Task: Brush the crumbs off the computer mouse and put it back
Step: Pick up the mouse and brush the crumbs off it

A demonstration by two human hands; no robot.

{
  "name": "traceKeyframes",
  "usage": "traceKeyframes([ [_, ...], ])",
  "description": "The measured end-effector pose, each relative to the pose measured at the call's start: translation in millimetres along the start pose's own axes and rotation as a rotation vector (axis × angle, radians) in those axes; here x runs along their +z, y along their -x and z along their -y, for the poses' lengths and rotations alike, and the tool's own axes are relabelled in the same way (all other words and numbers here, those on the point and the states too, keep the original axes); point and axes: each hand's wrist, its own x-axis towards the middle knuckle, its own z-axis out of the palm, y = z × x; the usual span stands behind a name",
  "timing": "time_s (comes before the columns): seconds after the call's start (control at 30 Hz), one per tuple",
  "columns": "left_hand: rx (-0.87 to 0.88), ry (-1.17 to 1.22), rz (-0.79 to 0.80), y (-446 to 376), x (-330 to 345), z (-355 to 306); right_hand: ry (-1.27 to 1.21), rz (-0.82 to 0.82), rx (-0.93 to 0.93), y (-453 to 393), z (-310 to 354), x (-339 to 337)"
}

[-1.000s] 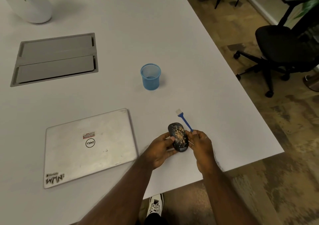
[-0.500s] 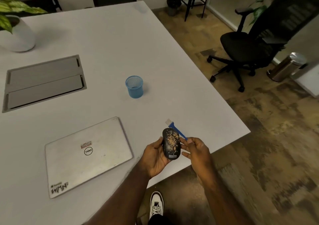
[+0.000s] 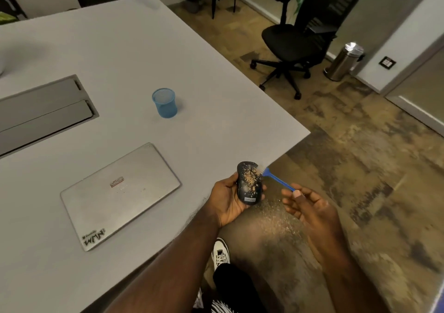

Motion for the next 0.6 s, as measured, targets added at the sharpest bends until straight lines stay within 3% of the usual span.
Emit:
traceKeyframes([
  [0.2, -0.082, 0.005, -0.094, 3.9, 3.4, 45.3, 0.032, -0.067, -0.047, 38.7, -3.1, -35.6],
  [0.6, -0.137, -0.088, -0.195, -36.1, 39.1, 107.1, 0.335, -0.025, -0.147, 42.0, -7.3, -108.6],
])
